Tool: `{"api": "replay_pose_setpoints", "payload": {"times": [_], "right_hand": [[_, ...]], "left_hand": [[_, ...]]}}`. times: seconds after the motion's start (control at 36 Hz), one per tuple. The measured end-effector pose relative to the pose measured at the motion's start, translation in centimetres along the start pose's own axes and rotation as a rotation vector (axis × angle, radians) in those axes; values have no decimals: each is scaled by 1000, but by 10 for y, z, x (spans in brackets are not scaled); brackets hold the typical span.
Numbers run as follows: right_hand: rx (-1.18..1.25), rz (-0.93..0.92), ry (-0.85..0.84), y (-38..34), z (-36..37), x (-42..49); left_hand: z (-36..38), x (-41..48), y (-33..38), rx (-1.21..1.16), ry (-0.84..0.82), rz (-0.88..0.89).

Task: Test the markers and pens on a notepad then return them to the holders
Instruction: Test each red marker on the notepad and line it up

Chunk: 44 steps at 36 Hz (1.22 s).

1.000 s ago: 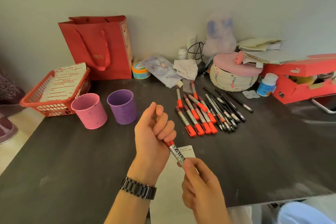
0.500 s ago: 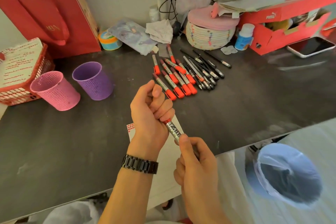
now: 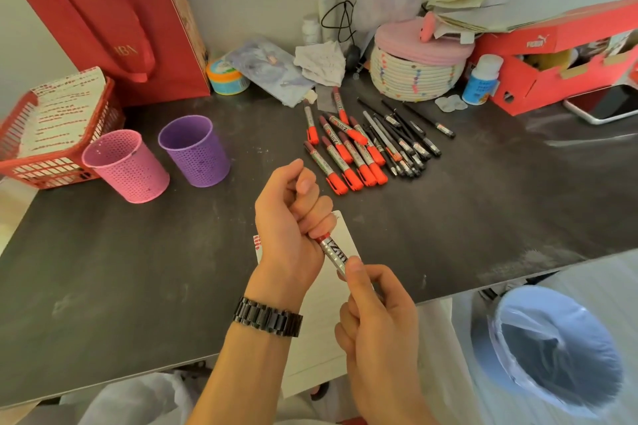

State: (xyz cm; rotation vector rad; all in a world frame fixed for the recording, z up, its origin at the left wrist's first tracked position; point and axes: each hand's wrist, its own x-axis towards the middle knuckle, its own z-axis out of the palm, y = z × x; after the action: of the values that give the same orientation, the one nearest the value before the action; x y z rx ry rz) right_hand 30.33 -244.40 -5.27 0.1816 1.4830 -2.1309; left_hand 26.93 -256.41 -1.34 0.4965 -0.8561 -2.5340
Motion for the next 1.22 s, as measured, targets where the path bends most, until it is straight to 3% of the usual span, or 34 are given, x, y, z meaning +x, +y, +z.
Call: {"api": "replay_pose_setpoints", "payload": {"times": [0.22,0.39,0.56,0.69,0.92,1.06,1.22], "right_hand": [[-20,-56,-12,4,8,2],[-255,-140,-157,-14,8,26],[-433,-233,-187,-18,0,47],[-534,-302,-236,-19,-8,60],[-528,-355,-231,-28,-10,75],[-672,-440,-236,-26,-2,78],[-726,-471,-326,-22,16,74]], "left_hand": [[-5,-2,8,-2,-23,52],[-17,3,27,99,-17,139],[-41,-9,27,709,45,183],[-63,-19,33,1118,50,79],[-86,-28,41,1406,-23,28],[-88,-34,33,1564,-44,117],[-91,-44,32,1493,-18,198]]}}
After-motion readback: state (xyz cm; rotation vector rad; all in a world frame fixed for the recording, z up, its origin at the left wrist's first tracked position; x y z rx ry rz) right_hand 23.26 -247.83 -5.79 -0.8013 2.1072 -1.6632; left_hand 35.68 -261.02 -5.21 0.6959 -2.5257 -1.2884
